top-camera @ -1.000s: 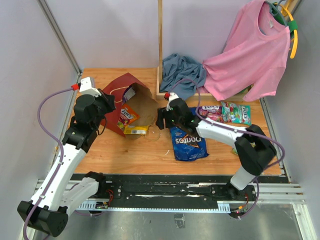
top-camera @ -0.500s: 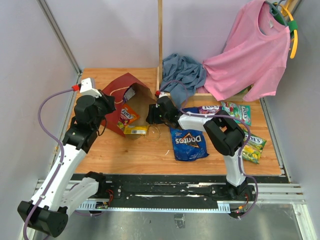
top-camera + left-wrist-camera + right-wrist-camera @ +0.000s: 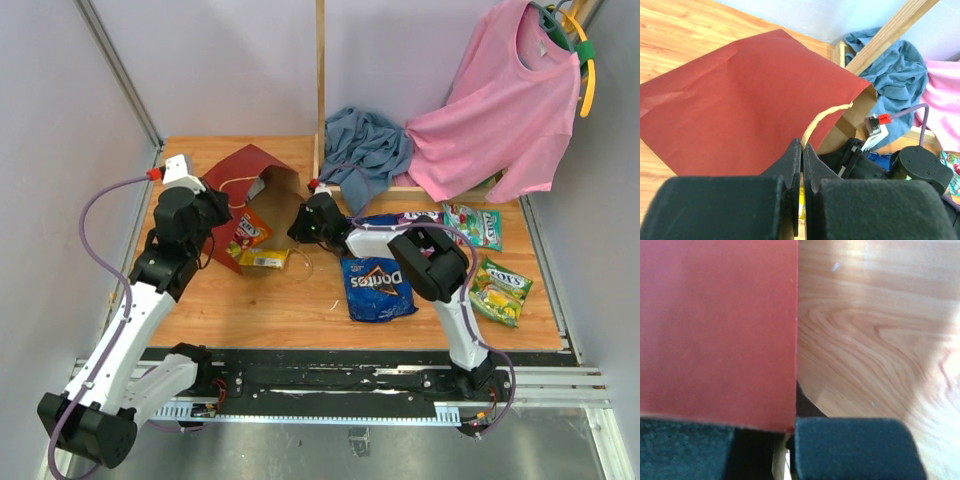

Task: Take the snacks out of the paper bag
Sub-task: Adjust the paper bag at the center of the board, then take out the snack from the paper bag.

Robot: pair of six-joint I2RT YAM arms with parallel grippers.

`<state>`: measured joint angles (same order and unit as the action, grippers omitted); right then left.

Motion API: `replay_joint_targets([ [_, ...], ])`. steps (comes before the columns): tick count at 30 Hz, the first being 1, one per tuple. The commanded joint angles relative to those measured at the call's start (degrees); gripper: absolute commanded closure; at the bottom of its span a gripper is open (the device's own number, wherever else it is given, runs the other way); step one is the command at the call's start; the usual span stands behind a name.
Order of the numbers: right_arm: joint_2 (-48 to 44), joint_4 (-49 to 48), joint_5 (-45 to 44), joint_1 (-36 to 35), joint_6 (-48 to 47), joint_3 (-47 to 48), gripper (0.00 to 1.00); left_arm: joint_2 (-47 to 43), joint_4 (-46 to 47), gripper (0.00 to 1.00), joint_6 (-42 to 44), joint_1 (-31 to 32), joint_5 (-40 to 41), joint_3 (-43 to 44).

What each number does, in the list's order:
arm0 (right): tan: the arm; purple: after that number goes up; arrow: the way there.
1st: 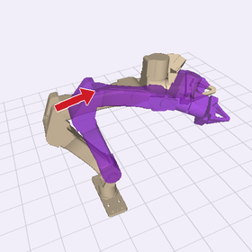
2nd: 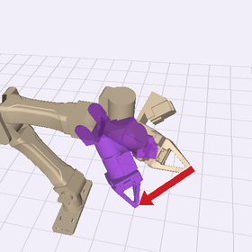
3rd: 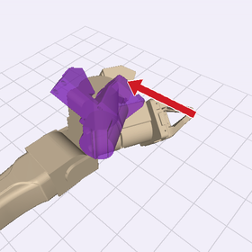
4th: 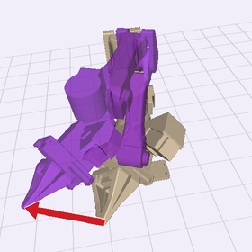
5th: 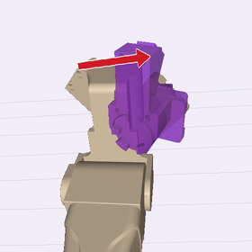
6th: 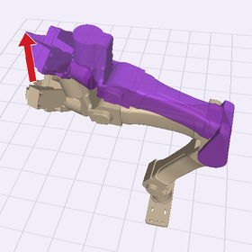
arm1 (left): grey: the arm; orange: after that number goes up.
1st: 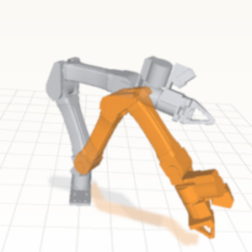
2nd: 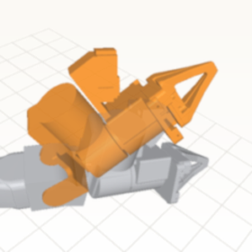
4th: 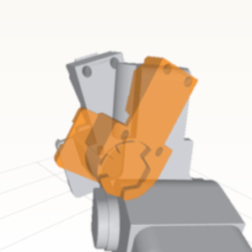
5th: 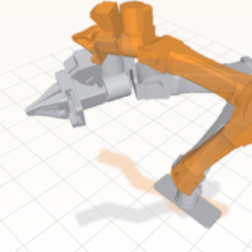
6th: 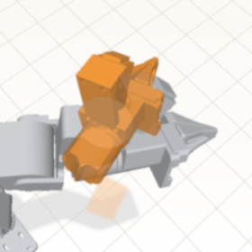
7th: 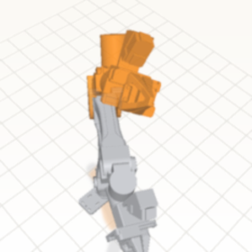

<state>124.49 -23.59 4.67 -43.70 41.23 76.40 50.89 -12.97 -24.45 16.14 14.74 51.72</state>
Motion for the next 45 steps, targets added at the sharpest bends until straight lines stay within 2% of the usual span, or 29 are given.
replay_joint_targets([
  [1, 3.4, -1.0, -0.4, 0.7, 1.6, 7.2, 0.99, 1.7, 0.0, 0.99, 1.2, -0.6, 3.4, 2.6],
  [9, 11.2, 2.3, 1.9, 0.7, 2.2, 19.5, 0.99, 2.5, -1.0, 0.99, 3.3, -0.7, 9.7, 3.2],
  [11, 12.5, 4.2, 3.0, 0.8, 1.6, 22.5, 0.96, 2.5, -1.0, 0.99, 3.6, -0.7, 10.7, 3.0],
  [12, 12.6, 4.4, 3.7, 0.8, 1.4, 23.0, 0.90, 2.5, -0.9, 1.00, 3.7, -0.7, 10.9, 2.8],
  [14, 11.3, 4.3, 4.2, 1.0, 0.9, 21.5, 0.63, 2.5, -1.0, 0.99, 3.9, -0.8, 11.2, 2.6],
  [16, 8.4, 3.0, 3.6, 1.1, -0.1, 17.4, 0.44, 2.4, -1.0, 0.99, 4.1, -0.8, 11.4, 2.5],
  [17, 6.7, 2.3, 3.1, 1.1, -0.4, 14.9, 0.38, 2.3, -1.1, 0.99, 4.1, -0.8, 11.5, 2.4],
  [19, 2.1, 0.9, 2.4, 1.3, -1.3, 8.7, 0.33, 1.8, -1.0, 1.00, 4.2, -0.8, 11.8, 1.9],
  [25, -10.0, -3.2, -1.9, 1.4, -1.9, -6.2, 0.33, 0.4, -0.6, 0.99, 4.2, -0.9, 11.6, 0.4],
  [30, -15.6, -2.4, -1.3, -1.5, -1.4, -10.5, 0.41, -0.5, -0.3, 1.00, 3.7, -1.0, 9.7, 0.1],
  [38, -7.3, -4.9, 5.1, -3.8, 4.2, -5.2, 0.47, -1.0, -0.3, 0.99, 3.7, -0.9, 9.1, -0.1],
  [45, -2.8, -2.6, 6.1, -5.6, 6.0, -1.1, 0.52, -1.3, -0.2, 0.99, 3.7, -0.9, 8.4, -0.1],
])
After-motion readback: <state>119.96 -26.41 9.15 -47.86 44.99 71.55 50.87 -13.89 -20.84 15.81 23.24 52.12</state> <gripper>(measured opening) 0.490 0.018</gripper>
